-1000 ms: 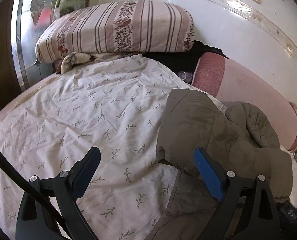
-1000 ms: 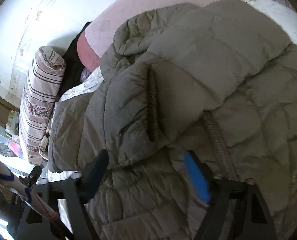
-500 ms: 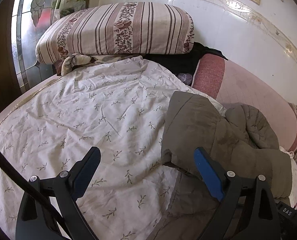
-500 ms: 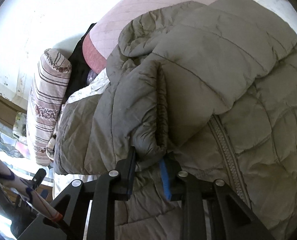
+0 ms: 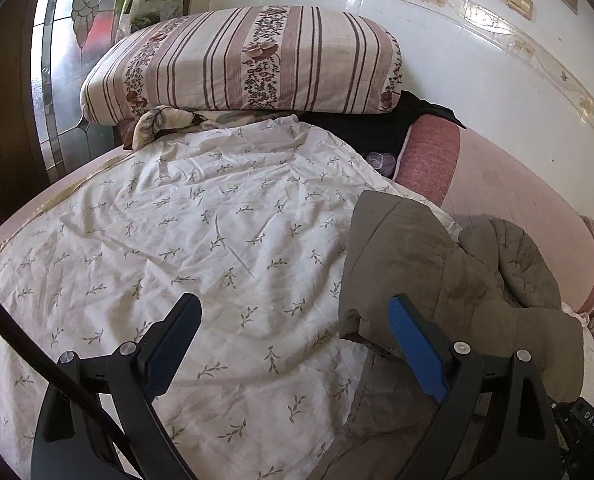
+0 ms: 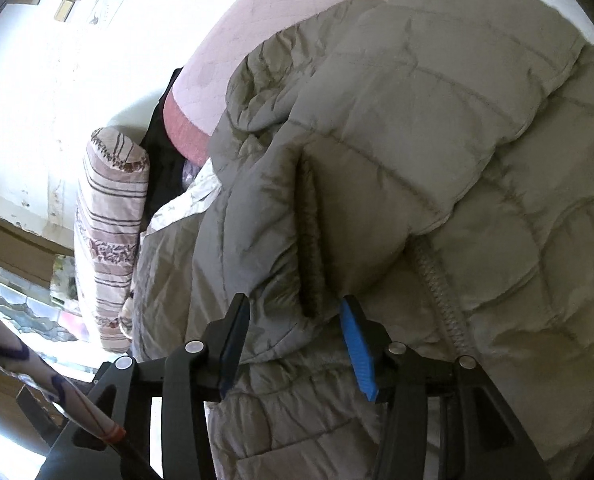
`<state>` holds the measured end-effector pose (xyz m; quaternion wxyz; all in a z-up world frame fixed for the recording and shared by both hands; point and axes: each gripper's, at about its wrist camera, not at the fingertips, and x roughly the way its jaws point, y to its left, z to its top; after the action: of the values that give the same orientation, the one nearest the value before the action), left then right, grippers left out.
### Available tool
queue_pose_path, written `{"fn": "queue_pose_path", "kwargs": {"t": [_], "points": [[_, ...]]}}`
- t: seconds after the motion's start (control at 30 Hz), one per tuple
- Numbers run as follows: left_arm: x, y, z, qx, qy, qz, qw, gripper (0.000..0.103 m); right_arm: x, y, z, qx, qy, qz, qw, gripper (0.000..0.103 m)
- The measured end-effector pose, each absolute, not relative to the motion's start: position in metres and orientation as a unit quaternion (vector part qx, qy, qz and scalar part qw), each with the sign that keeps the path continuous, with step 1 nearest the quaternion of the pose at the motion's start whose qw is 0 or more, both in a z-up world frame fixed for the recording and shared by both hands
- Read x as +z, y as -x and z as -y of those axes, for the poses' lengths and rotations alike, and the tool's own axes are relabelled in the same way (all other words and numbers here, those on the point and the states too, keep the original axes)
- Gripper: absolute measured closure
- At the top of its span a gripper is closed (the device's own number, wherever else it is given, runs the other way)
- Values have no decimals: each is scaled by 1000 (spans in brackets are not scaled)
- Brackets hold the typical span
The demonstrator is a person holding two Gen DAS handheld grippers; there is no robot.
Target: Fold large clothes
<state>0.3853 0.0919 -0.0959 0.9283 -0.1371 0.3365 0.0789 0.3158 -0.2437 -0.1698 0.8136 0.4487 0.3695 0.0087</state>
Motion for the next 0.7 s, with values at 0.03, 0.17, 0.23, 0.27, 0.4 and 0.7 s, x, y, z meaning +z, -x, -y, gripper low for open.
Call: {"fn": "queue_pose_path", "kwargs": {"t": [0.03,0.17,0.23,0.27,0.4,0.7], "points": [[-96,-385,-92,79,137,-336,928,9,-170,-317,240,14,-454,-371,810,51],[-94,-384,-94,80,138,-333,929,9,-165,-319,225,17,-441,-370,818,47],[-94,-384,-95,80,140,-333,929,9,-166,-320,225,10,-439,-368,820,46],[-94,-384,-96,80,141,-333,929,9,-167,-321,227,5,-440,-368,819,46],[-93,-383,-97,77,144,-332,929,9,-173,-332,231,6,-425,-385,819,80],[-95,-387,-99,68,157,-340,925,9,-103,-311,251,-68,-273,-323,904,85]]}}
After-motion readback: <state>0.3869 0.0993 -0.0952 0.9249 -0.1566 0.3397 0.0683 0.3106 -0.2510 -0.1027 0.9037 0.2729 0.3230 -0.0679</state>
